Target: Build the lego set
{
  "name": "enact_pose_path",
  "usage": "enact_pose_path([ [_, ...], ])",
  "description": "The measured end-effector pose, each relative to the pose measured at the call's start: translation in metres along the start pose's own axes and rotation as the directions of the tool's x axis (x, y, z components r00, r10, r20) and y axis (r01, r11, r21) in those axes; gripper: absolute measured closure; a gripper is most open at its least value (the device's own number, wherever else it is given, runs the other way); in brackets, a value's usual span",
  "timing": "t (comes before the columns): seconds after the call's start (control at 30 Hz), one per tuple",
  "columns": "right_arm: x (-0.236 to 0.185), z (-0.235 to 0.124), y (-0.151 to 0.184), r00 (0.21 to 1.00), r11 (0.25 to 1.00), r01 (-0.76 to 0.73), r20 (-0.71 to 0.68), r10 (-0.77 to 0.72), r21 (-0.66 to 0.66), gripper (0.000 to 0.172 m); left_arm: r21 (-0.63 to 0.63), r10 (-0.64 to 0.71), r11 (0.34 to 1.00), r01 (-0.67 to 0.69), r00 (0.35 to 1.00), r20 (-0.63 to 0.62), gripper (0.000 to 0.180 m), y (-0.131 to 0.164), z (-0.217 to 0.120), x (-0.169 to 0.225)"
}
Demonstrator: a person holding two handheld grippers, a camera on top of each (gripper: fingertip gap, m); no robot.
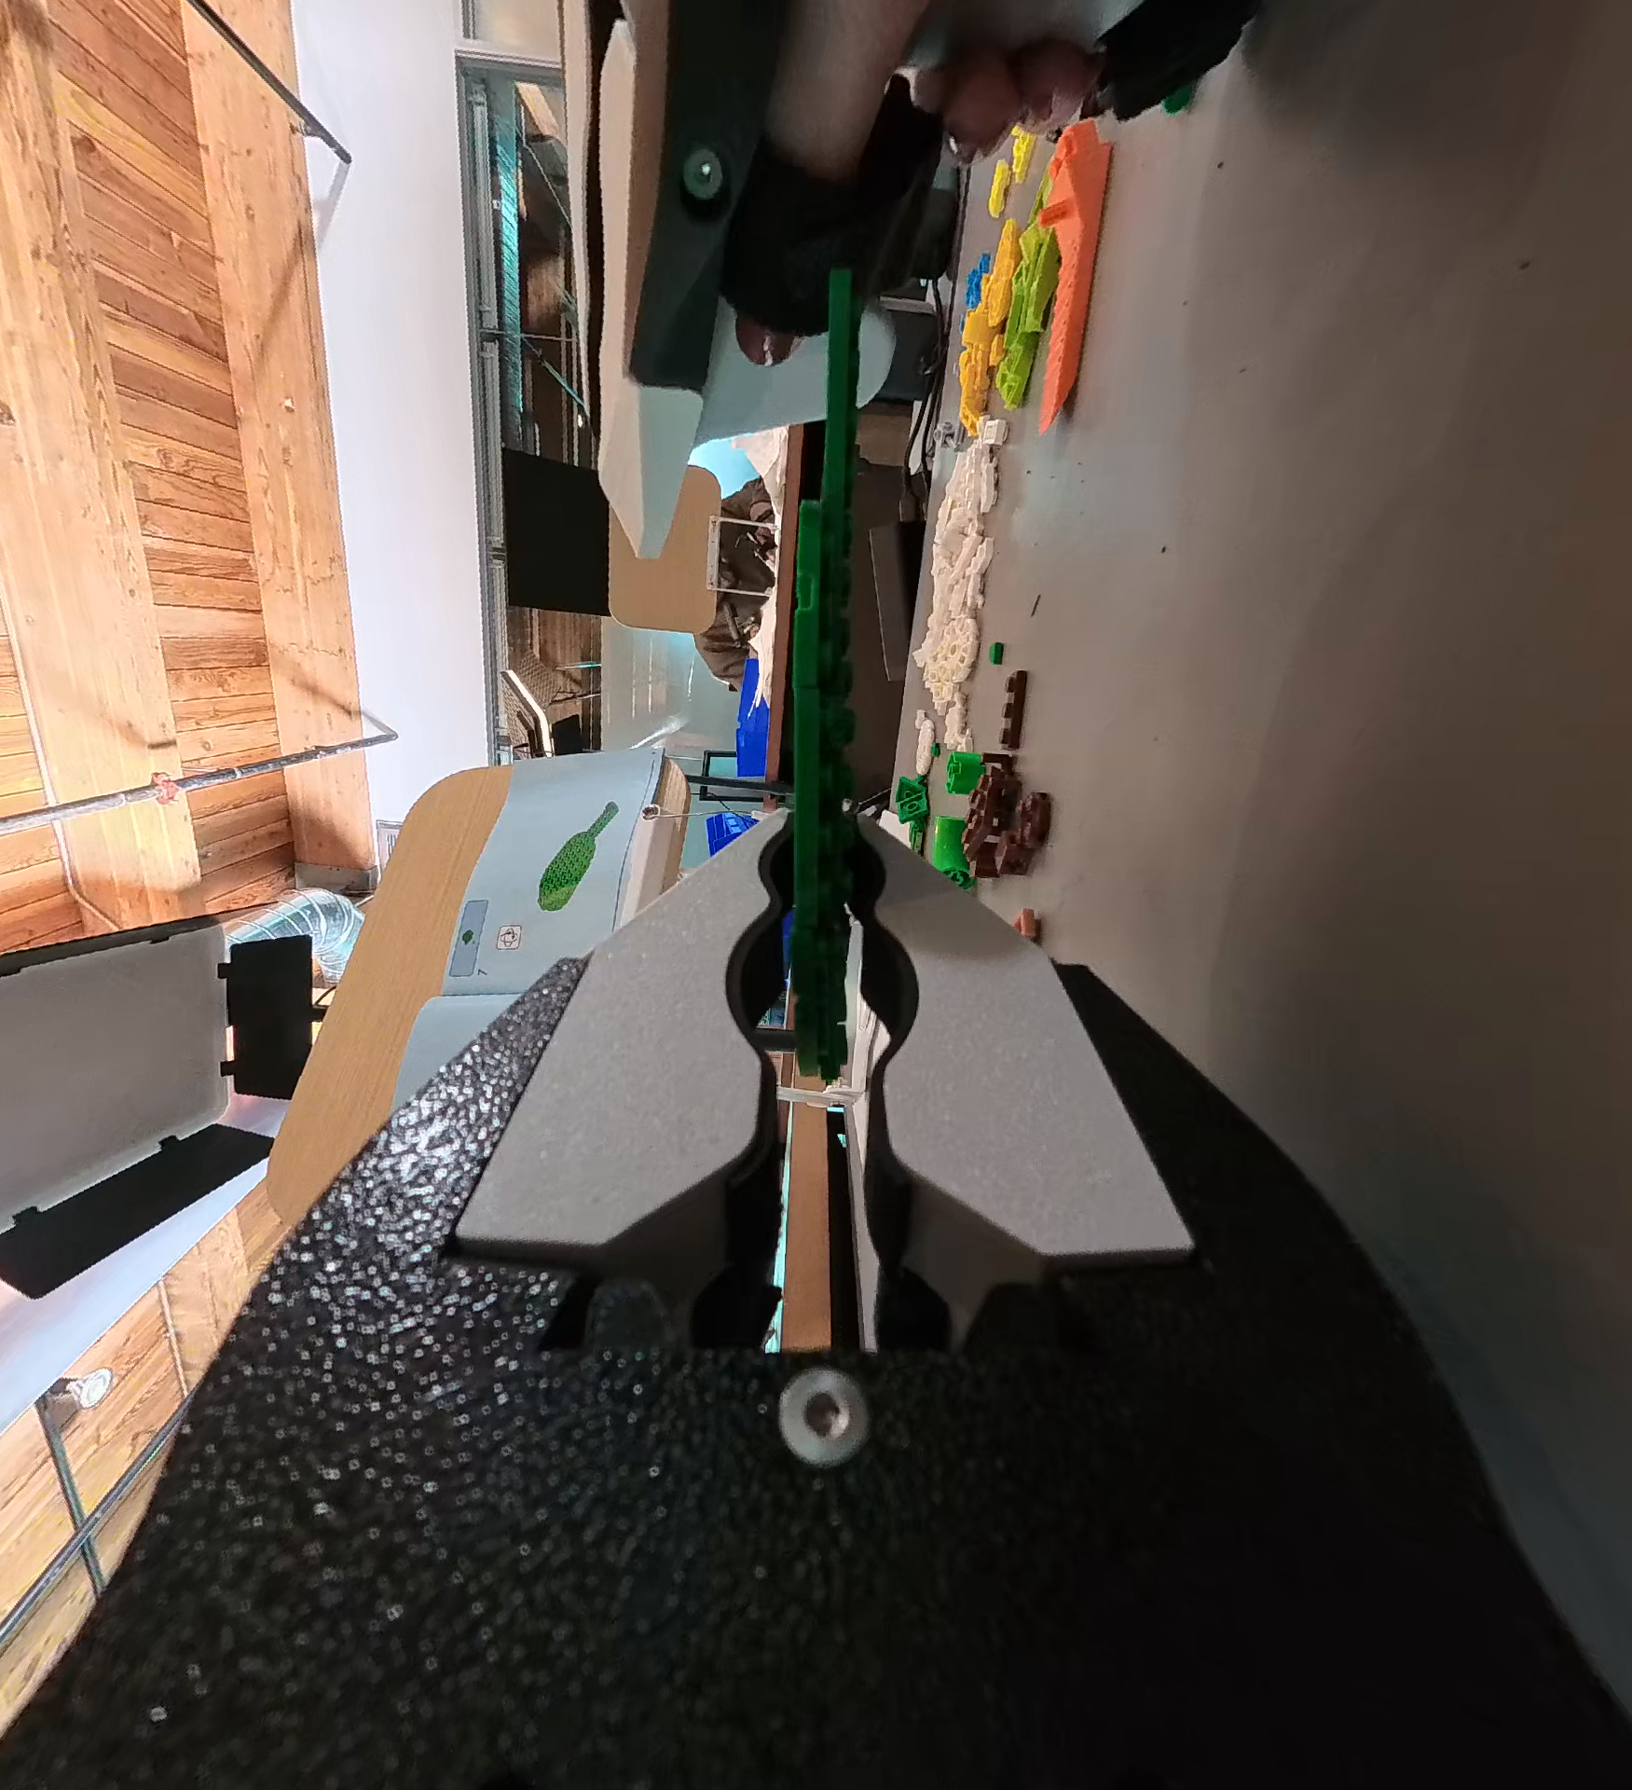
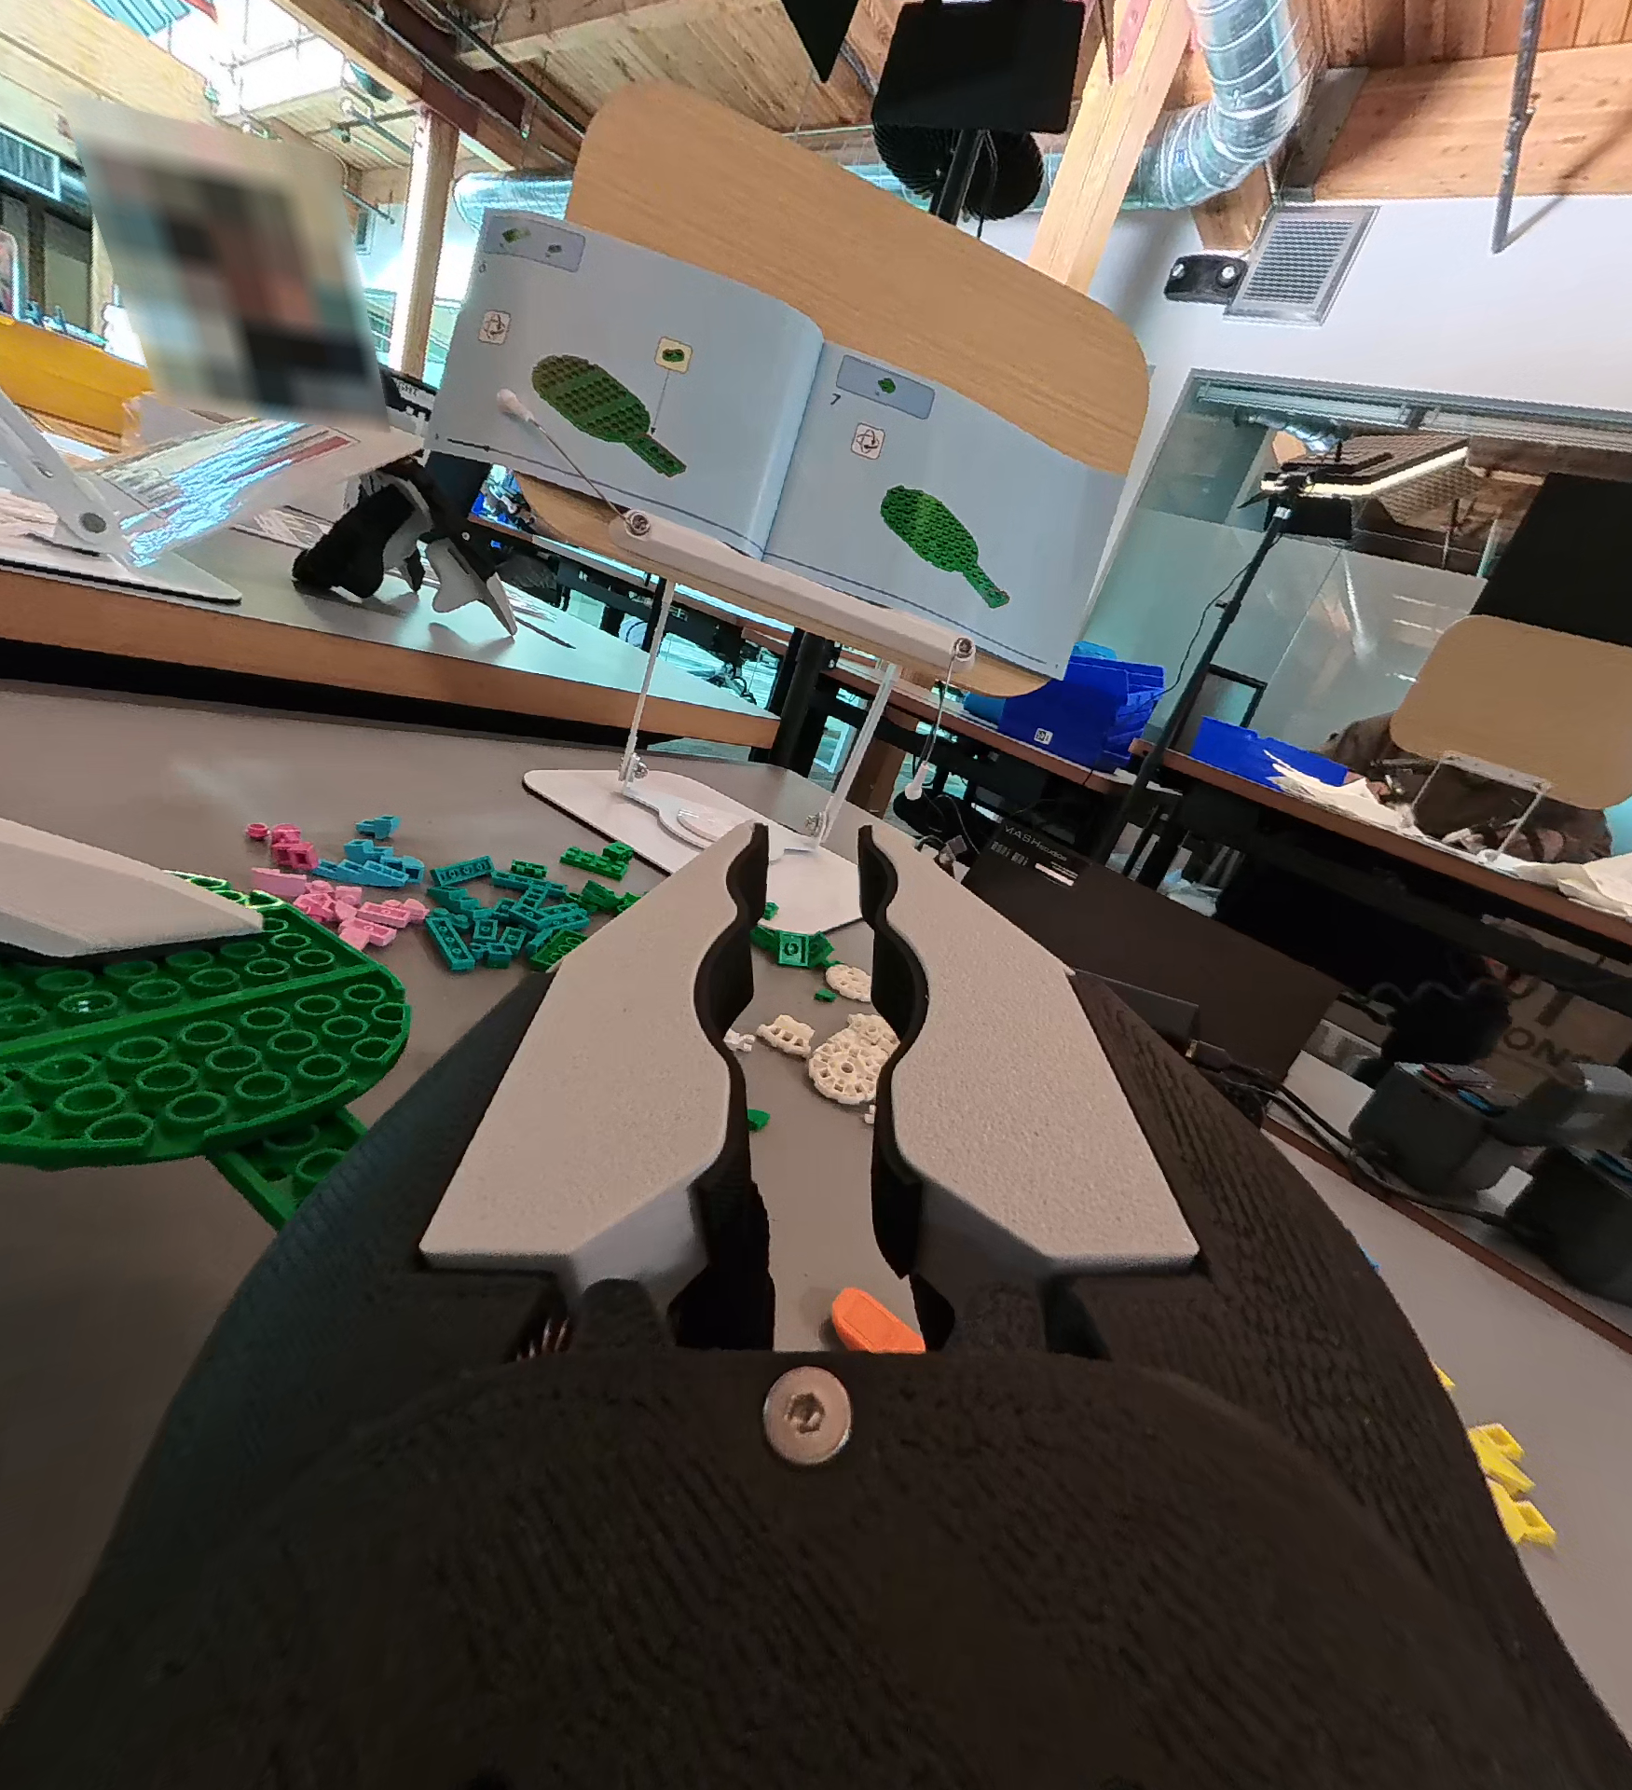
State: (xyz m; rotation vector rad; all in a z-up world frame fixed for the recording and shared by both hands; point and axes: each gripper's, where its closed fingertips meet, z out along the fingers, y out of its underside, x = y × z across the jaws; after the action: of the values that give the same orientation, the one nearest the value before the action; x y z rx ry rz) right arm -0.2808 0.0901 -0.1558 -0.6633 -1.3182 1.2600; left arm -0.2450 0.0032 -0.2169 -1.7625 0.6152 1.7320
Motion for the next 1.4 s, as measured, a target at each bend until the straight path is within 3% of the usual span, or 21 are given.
enact_pose_path([
  [0.33,0.007,0.005,-0.007,0.997,0.997,0.07,0.028,-0.07,-0.012,0.155,0.004,-0.011,1.0,0.011,1.0,-0.01,0.175,-0.002,0.002,0.0],
  [0.4,0.007,0.019,-0.013,0.994,0.997,0.045,0.103,-0.039,-0.061,0.155,0.012,-0.015,1.0,0.016,1.0,-0.011,0.175,-0.004,0.002,0.0],
  [0.43,-0.003,0.028,-0.009,0.979,0.993,0.03,0.206,-0.007,-0.112,0.155,0.017,-0.018,1.0,0.018,1.0,-0.011,0.175,-0.005,0.003,0.0],
  [0.5,-0.026,0.051,0.013,0.916,0.957,0.023,0.389,0.096,-0.291,0.154,0.023,-0.02,1.0,0.02,1.0,-0.01,0.175,-0.007,0.003,-0.001],
  [0.57,-0.042,0.075,0.032,0.859,0.911,0.046,0.481,0.173,-0.41,0.15,0.03,-0.021,0.999,0.021,1.0,-0.008,0.175,-0.008,0.003,-0.002],
  [0.73,-0.069,0.127,0.08,0.77,0.805,0.202,0.599,0.222,-0.558,0.149,0.04,-0.038,0.998,0.038,0.999,-0.002,0.174,-0.009,0.002,-0.005],
  [0.87,-0.088,0.132,0.11,0.674,0.687,0.319,0.666,0.319,-0.652,0.151,0.043,-0.051,0.998,0.051,0.999,-0.002,0.174,-0.009,0.003,-0.006],
  [0.97,-0.092,0.13,0.126,0.637,0.625,0.395,0.691,0.342,-0.674,0.151,0.046,-0.062,0.997,0.062,0.998,-0.002,0.175,-0.009,0.003,-0.007],
  [1.1,-0.092,0.138,0.128,0.63,0.601,0.414,0.692,0.352,-0.683,0.151,0.046,-0.077,0.996,0.077,0.997,-0.003,0.175,-0.009,0.003,-0.008],
  [1.4,-0.092,0.147,0.132,0.576,0.606,0.439,0.725,0.377,-0.664,0.143,0.046,-0.088,0.995,0.089,0.996,-0.008,0.175,-0.008,0.004,-0.008],
])
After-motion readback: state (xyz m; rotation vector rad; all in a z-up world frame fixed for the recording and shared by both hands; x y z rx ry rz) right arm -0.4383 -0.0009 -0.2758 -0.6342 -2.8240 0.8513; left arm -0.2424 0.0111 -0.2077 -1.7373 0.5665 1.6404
